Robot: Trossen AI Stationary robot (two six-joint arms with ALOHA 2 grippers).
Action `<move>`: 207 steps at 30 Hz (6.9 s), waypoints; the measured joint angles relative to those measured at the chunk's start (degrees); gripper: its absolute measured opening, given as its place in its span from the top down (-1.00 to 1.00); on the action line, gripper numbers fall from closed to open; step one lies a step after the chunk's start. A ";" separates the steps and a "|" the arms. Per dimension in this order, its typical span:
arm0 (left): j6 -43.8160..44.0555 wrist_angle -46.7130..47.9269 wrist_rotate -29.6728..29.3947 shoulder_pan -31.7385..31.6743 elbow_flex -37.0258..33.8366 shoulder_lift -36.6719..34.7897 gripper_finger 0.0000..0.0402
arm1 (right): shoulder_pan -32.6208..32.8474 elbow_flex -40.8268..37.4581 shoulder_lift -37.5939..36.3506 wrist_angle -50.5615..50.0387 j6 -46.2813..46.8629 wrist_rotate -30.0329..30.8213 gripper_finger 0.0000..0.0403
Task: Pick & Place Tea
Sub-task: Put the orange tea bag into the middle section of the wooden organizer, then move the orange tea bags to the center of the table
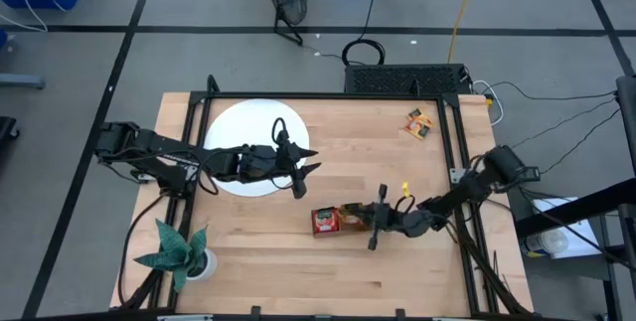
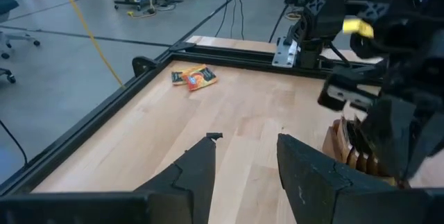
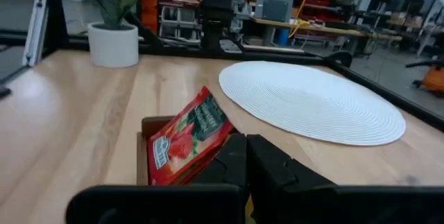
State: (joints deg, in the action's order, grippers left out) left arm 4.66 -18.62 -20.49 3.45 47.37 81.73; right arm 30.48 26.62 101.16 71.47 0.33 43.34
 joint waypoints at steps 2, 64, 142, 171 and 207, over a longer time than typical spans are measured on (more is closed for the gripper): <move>0.37 -0.02 -0.01 -0.01 0.00 0.00 0.22 | -0.06 0.75 2.94 2.45 -1.61 0.05 1.00; 4.23 20.27 17.50 4.19 27.20 29.75 0.22 | 4.90 -9.76 -21.91 13.55 -47.14 30.05 0.44; -2.55 60.91 24.56 1.40 55.06 37.46 1.00 | 4.04 -9.76 -22.27 17.56 -52.67 31.44 0.54; -1.23 57.80 27.46 1.46 55.06 41.64 0.63 | 2.08 -9.76 -22.27 16.71 -52.07 31.44 0.54; -7.12 -15.11 26.37 -7.93 -2.21 8.05 0.54 | -13.85 -10.82 -37.63 -6.91 -17.35 16.20 0.84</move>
State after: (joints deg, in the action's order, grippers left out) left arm -2.46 -33.74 5.89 -4.48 45.17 89.79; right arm 16.63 15.80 63.53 64.56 -17.02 59.54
